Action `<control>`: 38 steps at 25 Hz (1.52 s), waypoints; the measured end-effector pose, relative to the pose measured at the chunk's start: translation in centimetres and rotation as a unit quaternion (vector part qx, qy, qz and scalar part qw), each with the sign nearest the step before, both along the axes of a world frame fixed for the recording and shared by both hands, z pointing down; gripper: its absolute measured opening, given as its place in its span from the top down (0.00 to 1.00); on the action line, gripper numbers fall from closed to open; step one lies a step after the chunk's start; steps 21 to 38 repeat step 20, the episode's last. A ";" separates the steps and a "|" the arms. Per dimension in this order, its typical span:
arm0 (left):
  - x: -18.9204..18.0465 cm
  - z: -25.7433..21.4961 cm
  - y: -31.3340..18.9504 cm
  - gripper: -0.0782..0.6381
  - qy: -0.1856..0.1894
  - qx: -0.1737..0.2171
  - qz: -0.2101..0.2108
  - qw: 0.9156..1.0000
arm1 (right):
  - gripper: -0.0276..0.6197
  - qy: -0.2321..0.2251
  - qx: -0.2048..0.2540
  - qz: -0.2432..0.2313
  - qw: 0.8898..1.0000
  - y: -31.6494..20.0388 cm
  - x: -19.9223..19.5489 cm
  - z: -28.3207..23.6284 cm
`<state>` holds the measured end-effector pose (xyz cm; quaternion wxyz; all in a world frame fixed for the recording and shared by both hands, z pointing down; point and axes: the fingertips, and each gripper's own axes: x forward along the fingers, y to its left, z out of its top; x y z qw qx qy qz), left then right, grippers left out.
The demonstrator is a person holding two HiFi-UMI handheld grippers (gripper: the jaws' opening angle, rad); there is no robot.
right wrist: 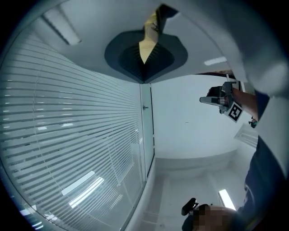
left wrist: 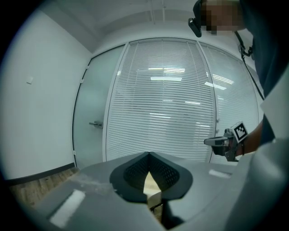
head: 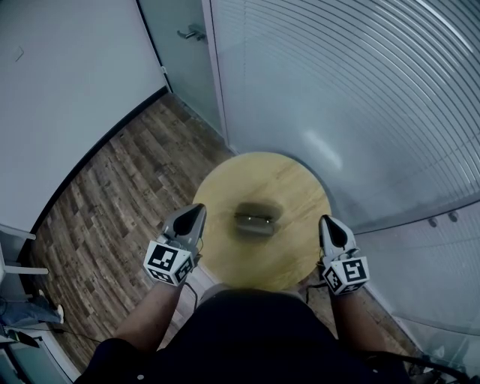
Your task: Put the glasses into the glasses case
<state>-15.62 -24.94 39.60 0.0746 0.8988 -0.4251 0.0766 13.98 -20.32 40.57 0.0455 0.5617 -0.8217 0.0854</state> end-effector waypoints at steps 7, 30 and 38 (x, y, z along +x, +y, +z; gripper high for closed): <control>0.1 -0.3 0.3 0.88 0.000 0.002 0.000 1.000 | 0.95 0.000 0.009 -0.005 1.000 0.2 -0.3 -0.6; 0.9 -0.5 0.5 0.88 -0.008 0.009 0.010 1.000 | 0.95 0.017 0.018 -0.004 1.000 0.7 -0.2 -0.6; 0.9 -0.5 0.5 0.88 -0.008 0.009 0.010 1.000 | 0.95 0.017 0.018 -0.004 1.000 0.7 -0.2 -0.6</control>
